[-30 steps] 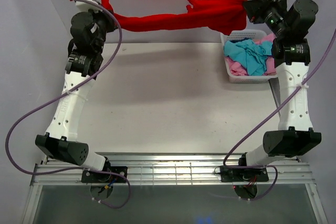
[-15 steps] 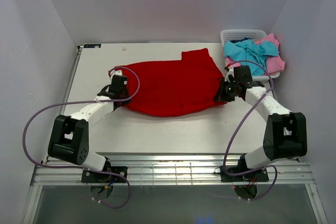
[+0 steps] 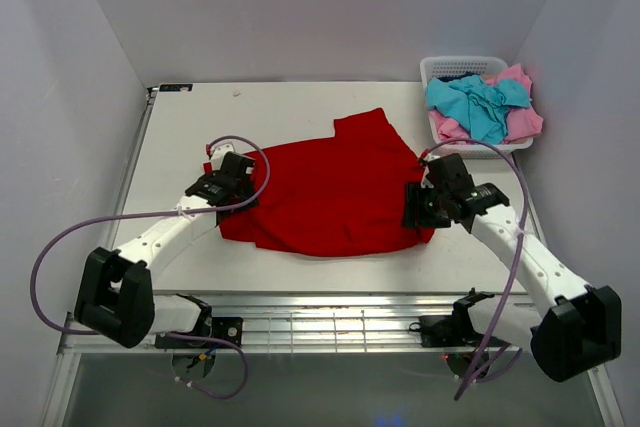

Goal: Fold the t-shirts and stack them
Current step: Flatten the tshirt out

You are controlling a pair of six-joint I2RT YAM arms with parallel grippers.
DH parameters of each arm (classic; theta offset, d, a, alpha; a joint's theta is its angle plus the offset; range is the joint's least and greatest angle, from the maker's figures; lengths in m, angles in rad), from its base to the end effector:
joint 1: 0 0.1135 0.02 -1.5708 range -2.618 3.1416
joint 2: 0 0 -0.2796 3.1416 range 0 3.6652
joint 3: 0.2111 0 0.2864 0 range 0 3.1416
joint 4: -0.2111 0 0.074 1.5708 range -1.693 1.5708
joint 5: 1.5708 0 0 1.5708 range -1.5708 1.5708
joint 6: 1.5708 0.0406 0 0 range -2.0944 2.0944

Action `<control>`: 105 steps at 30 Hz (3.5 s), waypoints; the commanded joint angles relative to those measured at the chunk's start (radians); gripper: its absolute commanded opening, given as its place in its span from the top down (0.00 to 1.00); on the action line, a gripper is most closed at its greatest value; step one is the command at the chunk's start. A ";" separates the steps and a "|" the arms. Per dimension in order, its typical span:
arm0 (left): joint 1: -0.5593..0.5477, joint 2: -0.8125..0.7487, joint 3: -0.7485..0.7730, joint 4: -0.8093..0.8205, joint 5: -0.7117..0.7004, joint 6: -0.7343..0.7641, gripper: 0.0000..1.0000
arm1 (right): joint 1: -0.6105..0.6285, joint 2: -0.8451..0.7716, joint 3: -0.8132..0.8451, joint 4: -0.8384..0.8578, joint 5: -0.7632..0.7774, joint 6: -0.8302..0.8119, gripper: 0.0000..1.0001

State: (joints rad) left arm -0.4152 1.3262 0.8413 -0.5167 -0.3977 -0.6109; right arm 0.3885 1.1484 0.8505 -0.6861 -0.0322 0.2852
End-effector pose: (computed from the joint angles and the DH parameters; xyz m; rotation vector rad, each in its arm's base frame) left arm 0.2699 -0.1018 0.2135 -0.3842 2.4315 0.0786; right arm 0.2347 0.0975 0.2483 -0.1458 2.5782 0.2971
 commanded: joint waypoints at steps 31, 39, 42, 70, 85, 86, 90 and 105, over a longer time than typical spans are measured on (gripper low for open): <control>-0.128 0.202 0.107 0.598 0.445 0.134 0.73 | 0.004 0.421 0.076 0.479 -0.031 -0.123 0.49; -0.168 0.346 0.182 0.607 0.438 0.160 0.75 | 0.004 0.470 0.108 0.477 -0.012 -0.142 0.50; -0.171 0.369 0.197 0.600 0.424 0.163 0.75 | 0.004 0.473 0.114 0.479 -0.011 -0.149 0.50; -0.172 0.515 0.277 0.475 0.353 0.151 0.79 | 0.004 0.484 0.093 0.418 -0.072 -0.172 0.88; -0.172 0.657 0.421 0.399 0.321 0.158 0.81 | 0.128 -0.122 -0.112 0.143 -0.242 -0.041 0.88; -0.172 0.657 0.424 0.399 0.323 0.157 0.81 | 0.141 -0.187 -0.131 0.126 -0.239 0.001 0.88; -0.172 0.656 0.427 0.396 0.326 0.154 0.81 | 0.210 -0.373 -0.244 0.073 -0.241 0.145 0.87; -0.172 0.628 0.453 0.363 0.304 0.169 0.82 | 0.289 -0.745 -0.295 -0.225 -0.268 0.333 0.89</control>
State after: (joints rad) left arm -0.5854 1.9884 1.2633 -0.1383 -0.0727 -0.4519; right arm 0.6746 0.4202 0.5217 -0.8463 -0.2668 0.5999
